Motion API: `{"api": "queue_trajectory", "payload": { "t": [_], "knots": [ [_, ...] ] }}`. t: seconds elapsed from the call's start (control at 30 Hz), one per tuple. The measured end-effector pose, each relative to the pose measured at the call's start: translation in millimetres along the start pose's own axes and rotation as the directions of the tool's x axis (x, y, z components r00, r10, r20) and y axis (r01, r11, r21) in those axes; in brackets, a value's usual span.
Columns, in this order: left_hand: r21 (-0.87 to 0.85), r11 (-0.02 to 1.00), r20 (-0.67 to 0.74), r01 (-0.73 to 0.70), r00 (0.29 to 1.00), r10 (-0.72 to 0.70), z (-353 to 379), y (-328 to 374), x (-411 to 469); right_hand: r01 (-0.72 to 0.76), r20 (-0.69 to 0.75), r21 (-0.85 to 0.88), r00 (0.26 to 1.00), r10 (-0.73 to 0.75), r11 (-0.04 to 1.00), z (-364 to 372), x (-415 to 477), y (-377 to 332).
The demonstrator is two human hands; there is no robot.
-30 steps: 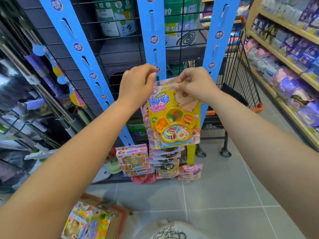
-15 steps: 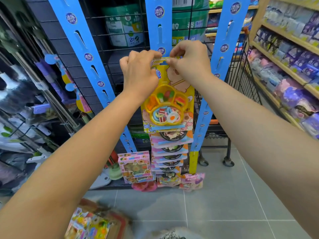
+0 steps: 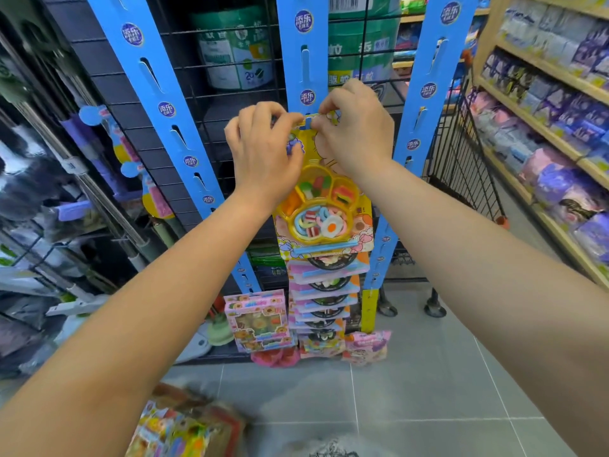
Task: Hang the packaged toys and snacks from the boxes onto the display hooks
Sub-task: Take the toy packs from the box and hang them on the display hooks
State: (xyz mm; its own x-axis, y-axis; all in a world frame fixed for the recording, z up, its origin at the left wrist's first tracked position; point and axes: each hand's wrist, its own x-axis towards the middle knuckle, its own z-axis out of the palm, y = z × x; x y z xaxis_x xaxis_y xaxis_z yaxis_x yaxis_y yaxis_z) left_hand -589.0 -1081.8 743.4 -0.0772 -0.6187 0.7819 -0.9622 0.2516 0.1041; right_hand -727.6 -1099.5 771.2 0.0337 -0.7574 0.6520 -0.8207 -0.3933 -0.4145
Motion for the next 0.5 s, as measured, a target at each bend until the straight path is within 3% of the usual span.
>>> {"api": "queue_trajectory", "payload": {
  "t": [0.1,0.3,0.5],
  "knots": [
    [0.035,0.998,-0.005,-0.052,0.999,0.052,3,-3,-7,0.088,-0.078,-0.086,0.992,-0.095,0.992,6,-13,2],
    [0.031,0.998,-0.007,-0.047,0.999,0.047,2,-4,-24,0.109,-0.225,-0.204,0.962,-0.155,0.973,6,-34,2],
    [-0.036,0.982,0.088,0.186,0.979,-0.182,-25,-17,-68,0.431,-0.043,-0.089,0.899,-0.435,0.898,24,-78,-21]
  ]
}}
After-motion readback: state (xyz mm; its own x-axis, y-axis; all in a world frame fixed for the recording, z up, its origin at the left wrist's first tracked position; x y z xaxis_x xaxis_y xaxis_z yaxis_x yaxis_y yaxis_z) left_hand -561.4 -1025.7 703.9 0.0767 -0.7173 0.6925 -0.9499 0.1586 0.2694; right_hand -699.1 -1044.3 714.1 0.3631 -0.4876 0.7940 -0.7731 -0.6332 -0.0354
